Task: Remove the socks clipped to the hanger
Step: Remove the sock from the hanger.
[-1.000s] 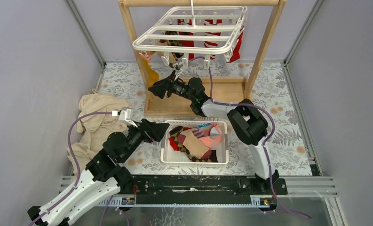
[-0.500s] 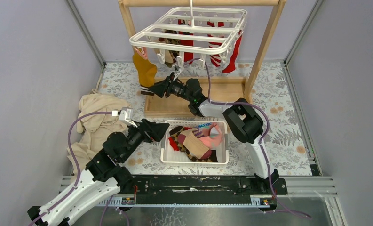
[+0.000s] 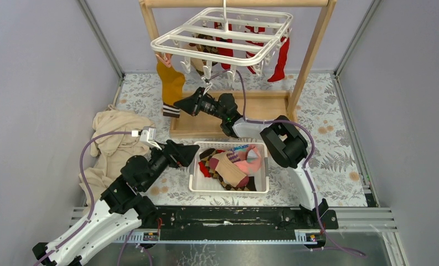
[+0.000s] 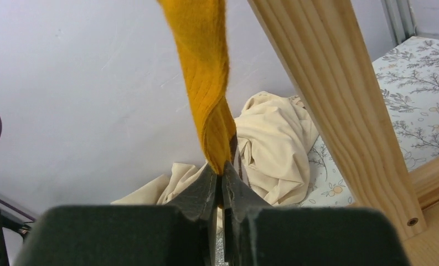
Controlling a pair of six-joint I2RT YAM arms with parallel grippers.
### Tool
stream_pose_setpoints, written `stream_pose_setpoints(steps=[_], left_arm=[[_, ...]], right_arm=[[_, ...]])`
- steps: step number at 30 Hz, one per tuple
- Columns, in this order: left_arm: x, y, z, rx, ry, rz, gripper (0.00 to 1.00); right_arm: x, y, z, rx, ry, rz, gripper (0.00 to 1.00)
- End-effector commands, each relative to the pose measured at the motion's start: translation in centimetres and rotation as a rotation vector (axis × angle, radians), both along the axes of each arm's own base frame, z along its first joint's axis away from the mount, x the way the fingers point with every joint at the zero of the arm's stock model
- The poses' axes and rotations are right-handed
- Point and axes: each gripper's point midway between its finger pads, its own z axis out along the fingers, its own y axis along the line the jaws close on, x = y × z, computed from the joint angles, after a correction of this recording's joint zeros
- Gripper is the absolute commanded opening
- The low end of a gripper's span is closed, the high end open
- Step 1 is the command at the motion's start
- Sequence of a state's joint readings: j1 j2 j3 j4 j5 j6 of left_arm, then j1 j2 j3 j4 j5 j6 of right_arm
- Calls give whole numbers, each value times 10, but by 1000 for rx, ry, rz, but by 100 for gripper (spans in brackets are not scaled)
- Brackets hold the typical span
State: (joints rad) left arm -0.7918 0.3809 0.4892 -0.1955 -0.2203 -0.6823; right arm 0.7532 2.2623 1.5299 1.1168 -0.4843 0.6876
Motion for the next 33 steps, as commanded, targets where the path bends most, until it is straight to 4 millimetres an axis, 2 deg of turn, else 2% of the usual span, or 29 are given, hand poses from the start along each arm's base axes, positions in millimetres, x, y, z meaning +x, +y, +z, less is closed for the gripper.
stream_pose_setpoints(steps=[1,6,13,24,33], left_arm=[[-3,2,12,-12,-34,-5,98],[-2,5,15,-17,-40,10,98],[1,8,20,-26,-58,33,98],[3,11,22,-38,-71,57,98],[4,12,24,-48,-72,66,98]], right_arm=[[-23,-8,42,88,-71,38,5],[-44,-29,40,79,-41,39,0],[-82,-56,46,77,3,88,0],[-134,-109,72,26,-21,63,0],[-160,-147,90,-24,-53,-8,0]])
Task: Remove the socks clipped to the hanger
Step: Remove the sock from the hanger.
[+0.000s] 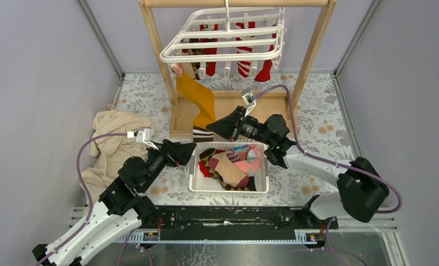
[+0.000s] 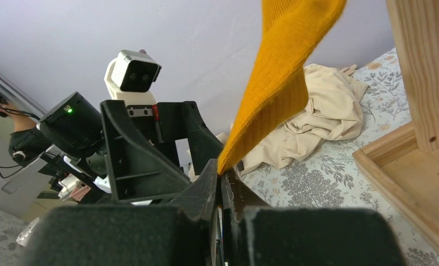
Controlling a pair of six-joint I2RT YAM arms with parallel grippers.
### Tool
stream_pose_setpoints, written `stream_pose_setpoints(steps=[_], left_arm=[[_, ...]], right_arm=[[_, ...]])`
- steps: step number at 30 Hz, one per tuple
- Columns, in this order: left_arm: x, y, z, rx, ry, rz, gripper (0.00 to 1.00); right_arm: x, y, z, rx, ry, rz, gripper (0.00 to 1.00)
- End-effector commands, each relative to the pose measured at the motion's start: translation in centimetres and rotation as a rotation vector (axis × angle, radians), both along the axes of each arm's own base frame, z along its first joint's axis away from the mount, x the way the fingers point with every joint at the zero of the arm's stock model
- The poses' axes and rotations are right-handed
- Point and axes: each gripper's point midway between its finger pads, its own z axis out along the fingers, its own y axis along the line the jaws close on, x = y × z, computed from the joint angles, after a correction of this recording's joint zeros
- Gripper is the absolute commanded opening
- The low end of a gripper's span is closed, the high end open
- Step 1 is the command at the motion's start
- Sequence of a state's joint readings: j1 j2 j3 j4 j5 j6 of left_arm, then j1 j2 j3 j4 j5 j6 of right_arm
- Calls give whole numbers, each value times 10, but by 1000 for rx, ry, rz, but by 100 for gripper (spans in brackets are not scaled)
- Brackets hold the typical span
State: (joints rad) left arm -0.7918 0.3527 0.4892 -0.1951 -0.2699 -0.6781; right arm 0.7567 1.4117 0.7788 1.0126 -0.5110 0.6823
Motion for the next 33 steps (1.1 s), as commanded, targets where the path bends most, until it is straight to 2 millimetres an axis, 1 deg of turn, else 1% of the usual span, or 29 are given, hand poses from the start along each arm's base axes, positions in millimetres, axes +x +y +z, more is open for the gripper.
stream_pose_setpoints(steps=[1,4,5,10,13,16,18,19,24,29,31,33], left_arm=[[2,2,18,-34,-48,17,98],[3,1,19,-38,-49,17,98],[3,0,20,-39,-49,16,98],[5,-3,24,-44,-56,11,98],[8,-6,32,-48,-79,8,98],[12,-10,50,-44,-132,4,98],[16,-12,64,-30,-175,3,98],[19,-13,75,-30,-202,9,99],[33,-19,111,2,-268,34,98],[35,-21,150,-30,-367,43,98],[39,-22,159,-26,-390,55,98],[43,-22,162,-11,-397,67,98]], right_arm=[[-11,-16,13,-14,-48,-39,0],[-18,-26,19,-16,-57,-58,0],[-19,-30,18,-25,-57,-70,0],[-25,-51,26,-60,-89,-145,0],[-25,-62,29,-83,-104,-186,0],[-23,-70,29,-105,-113,-211,0],[-21,-76,29,-110,-112,-222,0],[-20,-79,30,-112,-112,-231,0],[-14,-93,32,-129,-105,-264,0],[0,-114,31,-149,-80,-314,0],[3,-119,31,-145,-68,-316,0],[3,-120,34,-130,-65,-296,0]])
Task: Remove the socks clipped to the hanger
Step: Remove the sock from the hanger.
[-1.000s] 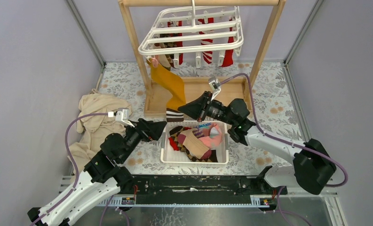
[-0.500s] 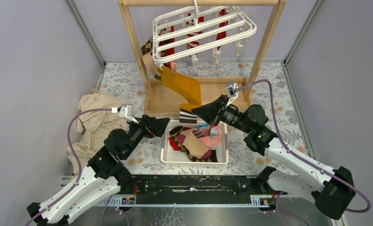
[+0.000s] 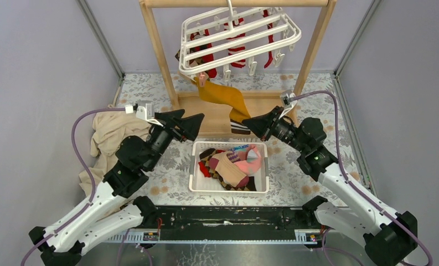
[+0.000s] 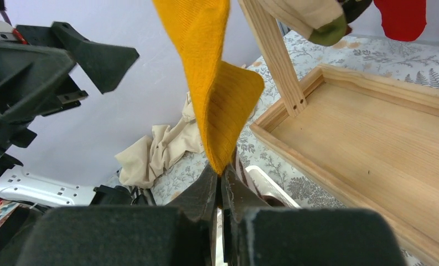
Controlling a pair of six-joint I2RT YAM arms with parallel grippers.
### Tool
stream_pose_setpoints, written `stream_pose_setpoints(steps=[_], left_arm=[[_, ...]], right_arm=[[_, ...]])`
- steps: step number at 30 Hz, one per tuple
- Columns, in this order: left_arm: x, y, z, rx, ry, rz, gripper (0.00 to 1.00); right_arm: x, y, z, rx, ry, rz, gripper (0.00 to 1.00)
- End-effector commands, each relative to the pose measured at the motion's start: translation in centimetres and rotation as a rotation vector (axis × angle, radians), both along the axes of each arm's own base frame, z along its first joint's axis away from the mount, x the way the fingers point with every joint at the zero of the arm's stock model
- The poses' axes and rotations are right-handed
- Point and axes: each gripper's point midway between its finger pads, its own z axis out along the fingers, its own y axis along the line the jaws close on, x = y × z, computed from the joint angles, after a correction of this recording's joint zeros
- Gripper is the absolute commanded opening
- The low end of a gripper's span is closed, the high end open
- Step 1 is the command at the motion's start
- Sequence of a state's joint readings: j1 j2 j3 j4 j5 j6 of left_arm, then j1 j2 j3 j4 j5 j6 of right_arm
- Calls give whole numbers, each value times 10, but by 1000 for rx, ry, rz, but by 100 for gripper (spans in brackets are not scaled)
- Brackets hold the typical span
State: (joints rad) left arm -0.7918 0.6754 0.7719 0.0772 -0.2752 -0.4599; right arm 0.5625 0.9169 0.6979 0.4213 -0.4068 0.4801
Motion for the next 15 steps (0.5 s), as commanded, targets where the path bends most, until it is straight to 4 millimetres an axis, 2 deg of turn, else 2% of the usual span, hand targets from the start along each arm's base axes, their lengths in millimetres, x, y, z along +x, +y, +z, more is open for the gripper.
stream_pose_setpoints(steps=[1,6,12,15], left_arm=[[5,6,43,-35,-124,46,98],[2,-1,23,-47,-134,10,98],[-2,-3,-17,-64,-96,-15,99],[-6,-1,-31,-80,-98,-24,98]], right_arm=[[-5,-4,27,50,-43,50,0],[-12,8,23,74,-22,148,0],[-24,26,17,145,17,313,0],[-29,34,12,167,49,402,0]])
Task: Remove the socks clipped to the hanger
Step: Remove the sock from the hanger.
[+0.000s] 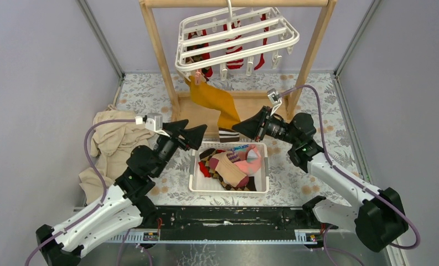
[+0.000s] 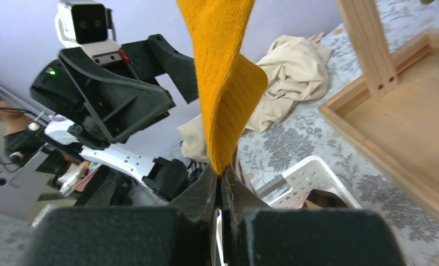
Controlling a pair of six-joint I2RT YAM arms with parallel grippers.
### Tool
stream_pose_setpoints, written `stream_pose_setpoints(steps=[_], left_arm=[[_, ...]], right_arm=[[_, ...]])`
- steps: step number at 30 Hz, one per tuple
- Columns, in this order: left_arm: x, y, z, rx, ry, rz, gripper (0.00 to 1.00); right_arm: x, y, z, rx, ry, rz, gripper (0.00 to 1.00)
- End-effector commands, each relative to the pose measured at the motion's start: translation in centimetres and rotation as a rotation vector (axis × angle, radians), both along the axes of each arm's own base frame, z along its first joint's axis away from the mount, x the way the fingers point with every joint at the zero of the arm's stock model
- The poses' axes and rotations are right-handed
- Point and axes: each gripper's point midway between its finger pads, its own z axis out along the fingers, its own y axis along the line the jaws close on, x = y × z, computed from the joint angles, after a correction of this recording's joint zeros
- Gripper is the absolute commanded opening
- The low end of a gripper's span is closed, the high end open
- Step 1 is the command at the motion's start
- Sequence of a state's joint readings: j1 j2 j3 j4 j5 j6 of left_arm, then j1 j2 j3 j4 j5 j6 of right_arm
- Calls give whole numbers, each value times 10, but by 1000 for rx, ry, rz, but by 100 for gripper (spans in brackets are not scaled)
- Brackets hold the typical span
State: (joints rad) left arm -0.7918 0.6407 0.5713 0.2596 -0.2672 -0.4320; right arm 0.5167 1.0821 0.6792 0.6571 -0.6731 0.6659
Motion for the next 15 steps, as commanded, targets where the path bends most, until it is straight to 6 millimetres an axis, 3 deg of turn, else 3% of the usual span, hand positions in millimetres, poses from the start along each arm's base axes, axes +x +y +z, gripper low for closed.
stream_pose_setpoints(steps=[1,6,15], left_arm=[[-9,3,11,-97,-74,-23,98],[-11,2,11,-105,-120,-32,98],[7,-10,18,-81,-162,-6,98]], right_arm=[[-22,11,21,105,-38,183,0],[-25,22,6,137,39,272,0],[-43,65,-18,81,75,374,0]])
